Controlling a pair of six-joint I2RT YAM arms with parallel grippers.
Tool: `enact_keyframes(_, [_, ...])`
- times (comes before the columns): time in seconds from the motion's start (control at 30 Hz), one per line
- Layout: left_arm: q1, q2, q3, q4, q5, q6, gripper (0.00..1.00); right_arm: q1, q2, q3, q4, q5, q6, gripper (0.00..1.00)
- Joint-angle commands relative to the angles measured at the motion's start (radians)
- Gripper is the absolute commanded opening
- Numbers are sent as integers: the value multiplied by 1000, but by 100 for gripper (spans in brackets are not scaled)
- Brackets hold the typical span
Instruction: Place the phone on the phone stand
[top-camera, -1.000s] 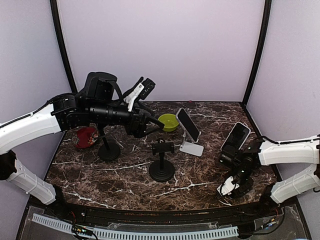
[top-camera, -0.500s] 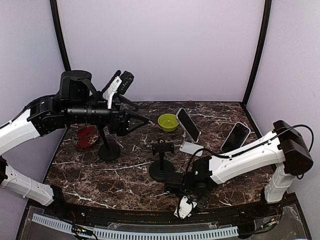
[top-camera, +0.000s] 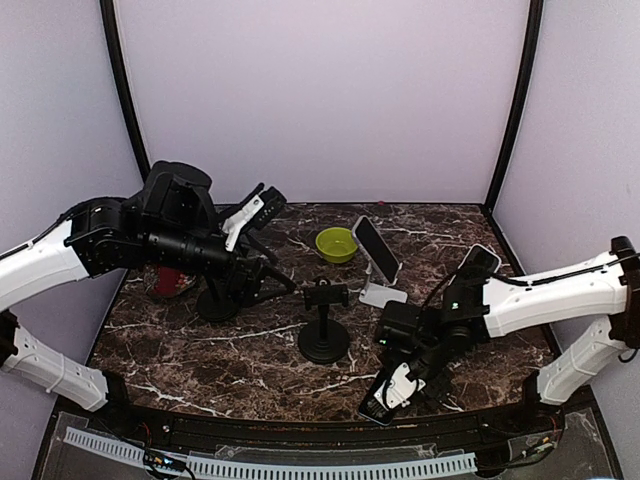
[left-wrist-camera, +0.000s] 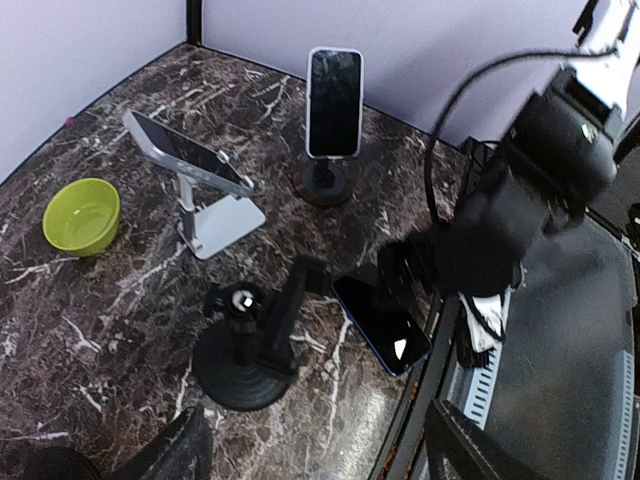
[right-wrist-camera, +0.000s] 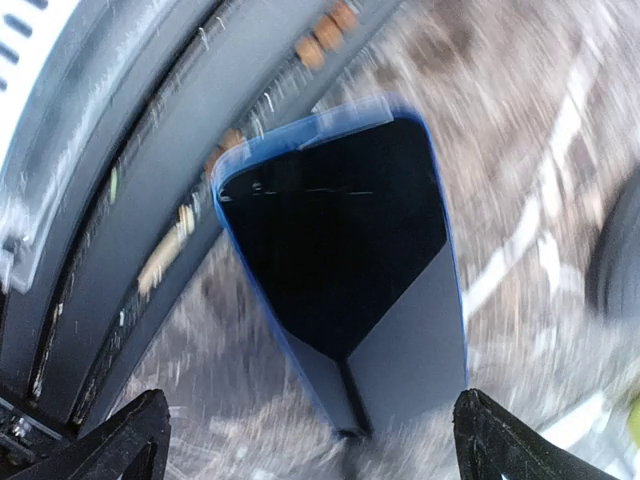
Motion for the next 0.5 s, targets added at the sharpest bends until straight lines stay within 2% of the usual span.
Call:
enact_keyframes(0.0, [-100,16,-7,-138,-20,-31,75,-133,-126,-88,10,-84,72,100])
enact_keyframes(0.17, [-198,45,-76,-123,-61,-81,75,-315,-196,-109,71,-215,86,100])
enact_keyframes(0.3, [-231,56,-179,-25,-72,-120,76,-334,-185,-132,138,-224,63,100])
enact_keyframes(0.47, [-237,57,-299,142,-78,-170,76,-335,-86,-117,187,-209,4,100])
